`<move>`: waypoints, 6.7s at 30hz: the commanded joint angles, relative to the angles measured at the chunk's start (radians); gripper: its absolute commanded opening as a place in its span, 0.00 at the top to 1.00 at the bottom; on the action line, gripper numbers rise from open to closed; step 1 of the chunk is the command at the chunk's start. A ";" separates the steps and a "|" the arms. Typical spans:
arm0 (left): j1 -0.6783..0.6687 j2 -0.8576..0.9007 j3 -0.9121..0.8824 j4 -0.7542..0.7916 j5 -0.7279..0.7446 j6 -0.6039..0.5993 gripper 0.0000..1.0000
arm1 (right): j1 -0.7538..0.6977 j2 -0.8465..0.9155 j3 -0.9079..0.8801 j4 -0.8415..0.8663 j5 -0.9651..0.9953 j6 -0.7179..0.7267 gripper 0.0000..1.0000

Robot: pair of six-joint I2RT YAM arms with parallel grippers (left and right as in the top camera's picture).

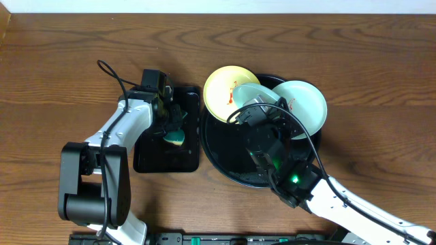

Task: Clean dirty plates on tray and stack at the side
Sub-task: 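Lift the cleaned pale green plate with right gripper and carry it right, then set the plate on the table right of the tray and release, then lift the green sponge from the small tray with the left gripper, then scrub the pale green plate in the round tray with the left-held sponge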

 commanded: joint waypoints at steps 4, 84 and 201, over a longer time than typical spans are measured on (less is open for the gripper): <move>0.004 0.018 -0.013 0.000 -0.006 0.009 0.93 | -0.067 -0.017 0.023 -0.031 0.019 0.280 0.99; 0.004 0.018 -0.013 -0.011 -0.006 0.009 0.93 | -1.022 0.354 0.004 -0.239 -1.386 0.721 0.88; -0.193 -0.161 0.000 -0.062 -0.486 -0.092 0.93 | -0.669 0.290 0.001 -0.510 -1.288 0.790 0.99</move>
